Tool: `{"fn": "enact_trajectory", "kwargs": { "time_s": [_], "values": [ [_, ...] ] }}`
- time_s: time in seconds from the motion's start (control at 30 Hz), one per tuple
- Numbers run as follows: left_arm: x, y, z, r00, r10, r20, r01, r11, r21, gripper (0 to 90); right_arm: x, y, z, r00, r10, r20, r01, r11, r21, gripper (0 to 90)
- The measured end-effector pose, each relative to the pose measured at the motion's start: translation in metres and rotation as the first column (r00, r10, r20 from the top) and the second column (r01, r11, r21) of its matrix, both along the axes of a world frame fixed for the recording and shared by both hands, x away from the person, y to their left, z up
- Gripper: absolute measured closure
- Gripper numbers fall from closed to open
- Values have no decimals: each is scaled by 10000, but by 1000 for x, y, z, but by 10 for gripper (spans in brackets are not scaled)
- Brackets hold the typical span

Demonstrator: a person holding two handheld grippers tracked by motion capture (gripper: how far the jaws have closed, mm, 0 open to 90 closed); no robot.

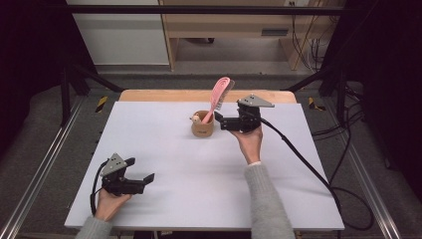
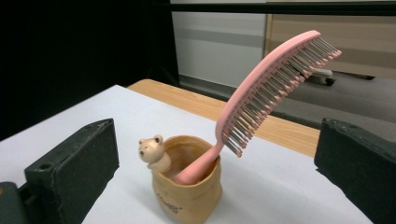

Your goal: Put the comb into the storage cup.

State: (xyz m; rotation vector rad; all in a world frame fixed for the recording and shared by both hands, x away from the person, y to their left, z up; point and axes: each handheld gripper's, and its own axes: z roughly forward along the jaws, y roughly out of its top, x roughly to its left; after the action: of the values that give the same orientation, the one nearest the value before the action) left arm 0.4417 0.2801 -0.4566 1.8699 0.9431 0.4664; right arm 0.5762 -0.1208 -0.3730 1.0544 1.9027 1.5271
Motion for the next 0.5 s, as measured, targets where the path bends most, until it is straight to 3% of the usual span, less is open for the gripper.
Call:
{"fn": "enact_trajectory", "kwargs": {
  "time_s": [0.5],
  "values": [
    [0, 0, 0, 10000, 18, 1, -18, 10000, -31, 15, -30, -26, -2, 9987, 484, 145, -489, 9983, 303, 2]
  ]
}}
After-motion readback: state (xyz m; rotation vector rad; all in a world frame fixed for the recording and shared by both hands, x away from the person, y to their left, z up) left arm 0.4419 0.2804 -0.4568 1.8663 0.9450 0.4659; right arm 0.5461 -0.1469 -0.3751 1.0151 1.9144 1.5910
